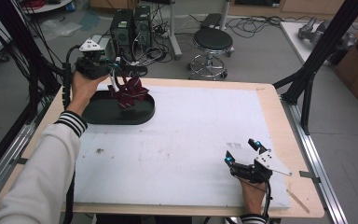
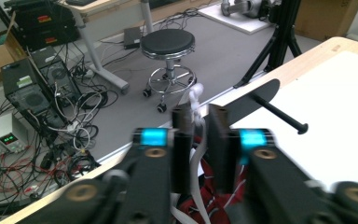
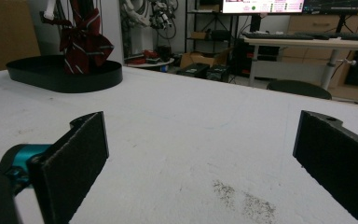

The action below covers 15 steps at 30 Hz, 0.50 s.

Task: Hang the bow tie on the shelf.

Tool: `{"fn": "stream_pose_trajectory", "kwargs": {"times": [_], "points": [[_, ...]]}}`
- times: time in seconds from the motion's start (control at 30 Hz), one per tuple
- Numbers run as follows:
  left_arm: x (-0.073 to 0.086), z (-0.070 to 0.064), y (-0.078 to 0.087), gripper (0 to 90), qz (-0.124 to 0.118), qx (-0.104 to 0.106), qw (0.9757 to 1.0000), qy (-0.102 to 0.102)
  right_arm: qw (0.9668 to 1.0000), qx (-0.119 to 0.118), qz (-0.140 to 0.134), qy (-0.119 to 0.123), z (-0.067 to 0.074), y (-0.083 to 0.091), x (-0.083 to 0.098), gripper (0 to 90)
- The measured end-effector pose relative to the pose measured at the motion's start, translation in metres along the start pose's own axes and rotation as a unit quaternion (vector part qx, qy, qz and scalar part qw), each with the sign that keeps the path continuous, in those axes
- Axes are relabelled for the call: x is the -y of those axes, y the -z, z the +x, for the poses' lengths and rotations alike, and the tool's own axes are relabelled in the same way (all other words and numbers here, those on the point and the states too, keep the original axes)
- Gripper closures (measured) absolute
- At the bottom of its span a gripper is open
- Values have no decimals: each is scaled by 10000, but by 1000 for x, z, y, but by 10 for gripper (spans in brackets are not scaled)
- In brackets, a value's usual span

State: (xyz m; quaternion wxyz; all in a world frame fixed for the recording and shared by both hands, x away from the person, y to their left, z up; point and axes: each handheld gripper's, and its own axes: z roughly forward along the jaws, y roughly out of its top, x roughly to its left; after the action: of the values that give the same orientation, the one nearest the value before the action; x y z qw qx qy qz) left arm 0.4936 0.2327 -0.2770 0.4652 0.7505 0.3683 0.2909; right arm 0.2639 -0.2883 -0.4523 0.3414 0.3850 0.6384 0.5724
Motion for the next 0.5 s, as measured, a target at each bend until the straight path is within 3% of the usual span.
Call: {"fn": "stream_pose_trajectory", "kwargs": {"times": [0.07,0.1,0.13,0.17,0.2,0.3,0.5], "points": [[0,0,0,730,-42,-35,10000,1,10000,-3,-12,-12,0,1,0,22],[-1,-1,0,674,-71,-30,10000,23,10000,-15,-21,-14,0,1,0,22],[-1,-1,0,584,-92,-53,9999,49,10000,-8,-59,3,-1,1,0,21],[-1,-2,0,427,-140,-80,9999,39,10000,-23,-65,-8,-1,1,0,21],[-1,-2,1,427,-232,-70,9997,61,10000,-23,-65,-8,-1,1,0,21],[1,-3,6,178,-483,38,9988,72,10000,-28,-58,45,0,1,0,22],[7,-5,22,131,-864,195,9961,57,10000,-30,-61,4,0,1,0,21]]}}
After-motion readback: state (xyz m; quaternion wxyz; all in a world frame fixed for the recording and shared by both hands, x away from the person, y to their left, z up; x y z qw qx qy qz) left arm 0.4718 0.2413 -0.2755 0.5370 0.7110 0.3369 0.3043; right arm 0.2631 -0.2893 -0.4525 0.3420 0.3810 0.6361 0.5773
